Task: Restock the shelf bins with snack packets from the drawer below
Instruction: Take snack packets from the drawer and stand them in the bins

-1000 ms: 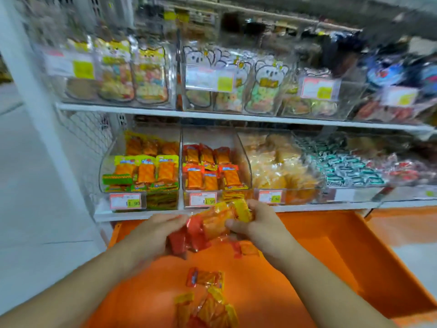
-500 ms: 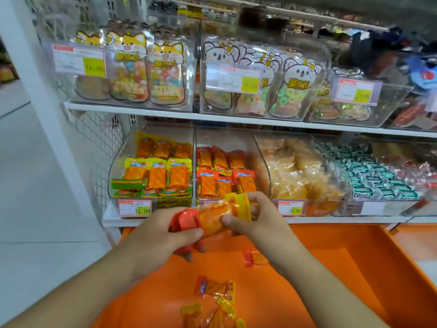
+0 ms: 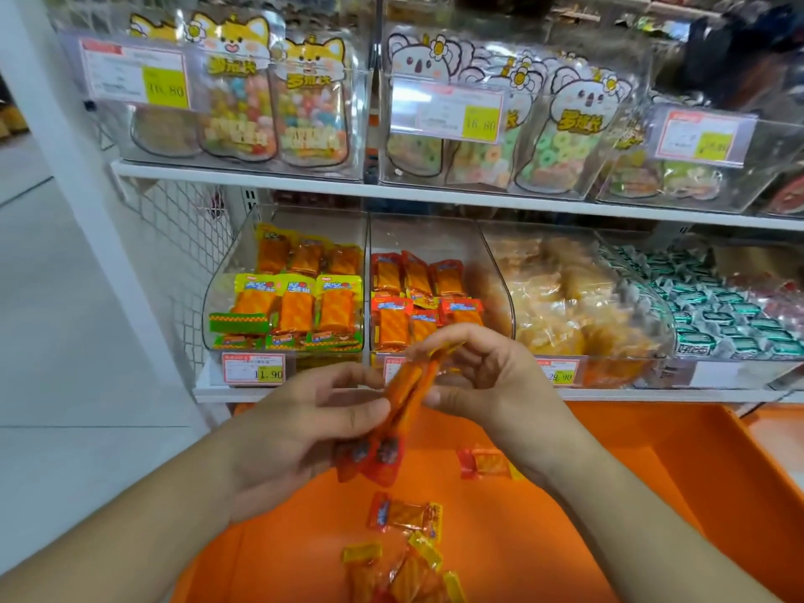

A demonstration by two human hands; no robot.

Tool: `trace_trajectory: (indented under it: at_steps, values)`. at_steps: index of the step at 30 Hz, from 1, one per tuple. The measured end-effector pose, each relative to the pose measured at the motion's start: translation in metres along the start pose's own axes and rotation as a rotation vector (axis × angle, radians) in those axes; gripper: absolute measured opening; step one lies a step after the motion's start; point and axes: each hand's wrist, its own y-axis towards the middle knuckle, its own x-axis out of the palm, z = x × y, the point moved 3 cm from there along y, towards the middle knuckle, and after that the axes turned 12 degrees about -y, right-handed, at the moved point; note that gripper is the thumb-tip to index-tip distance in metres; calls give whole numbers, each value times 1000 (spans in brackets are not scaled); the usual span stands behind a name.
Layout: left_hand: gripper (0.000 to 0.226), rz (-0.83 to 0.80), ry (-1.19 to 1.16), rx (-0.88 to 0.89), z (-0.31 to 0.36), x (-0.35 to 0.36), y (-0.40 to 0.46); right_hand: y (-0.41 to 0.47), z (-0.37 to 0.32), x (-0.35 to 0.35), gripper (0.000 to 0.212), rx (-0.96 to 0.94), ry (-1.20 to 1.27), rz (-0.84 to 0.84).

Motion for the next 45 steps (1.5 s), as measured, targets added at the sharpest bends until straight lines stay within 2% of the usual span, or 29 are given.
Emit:
trace_trajectory:
  at_steps: [2,5,7,9,12,14,16,18,22,24,27,28,30,32,33,34,37,39,42,45]
  values:
    - [50,120,81,98,1,0,-2,-2,2,-2,51,49,-76,66]
    - [58,256,259,214,2,0,-5,-8,7,-1,37,196,-20,189]
    - [57,320,377,295,1,1,-9,-13,7,7,25,233,104,130]
    - [56,352,471,363,0,3,-12,-17,4,19,34,232,168,44]
    - [52,372,580,418,-5,11,-14,-19,2,30,45,232,28,48]
    - [50,384,602,453,-9,16,-16,-19,4,32,41,231,-46,103]
    - [47,351,611,443,-11,19,-16,-18,3,31,33,214,-82,144]
    - [41,327,621,423,-12,16,-15,-16,1,29,36,213,-84,156]
    - [47,307,528,341,-12,7,-7,-13,1,27,57,229,33,161]
    - [41,283,541,284,-10,8,-4,-12,3,27,62,243,44,155]
    - [33,262,638,272,-1,4,-2,-13,5,21,41,254,7,149]
    - [34,251,679,272,2,3,-2,-12,6,17,39,255,-25,144]
    - [37,214,769,267,8,3,-5,-10,1,7,65,187,-153,131]
    - [35,183,904,274,11,5,-8,-9,-5,-2,87,34,-411,79]
    - [33,183,959,298,14,5,-10,-9,-8,-2,85,-43,-554,21]
    - [31,187,979,319,16,6,-13,-9,-8,1,73,-86,-665,-48]
    - [32,232,901,359,19,4,-16,-14,-3,17,31,-3,-681,-137]
    - [38,301,813,399,20,0,-15,-16,4,29,20,36,-574,-114]
    - [38,389,605,405,15,-3,-13,-18,10,43,16,142,-276,-94]
    - [34,400,375,369,8,-2,-11,-19,11,49,27,242,-40,-67]
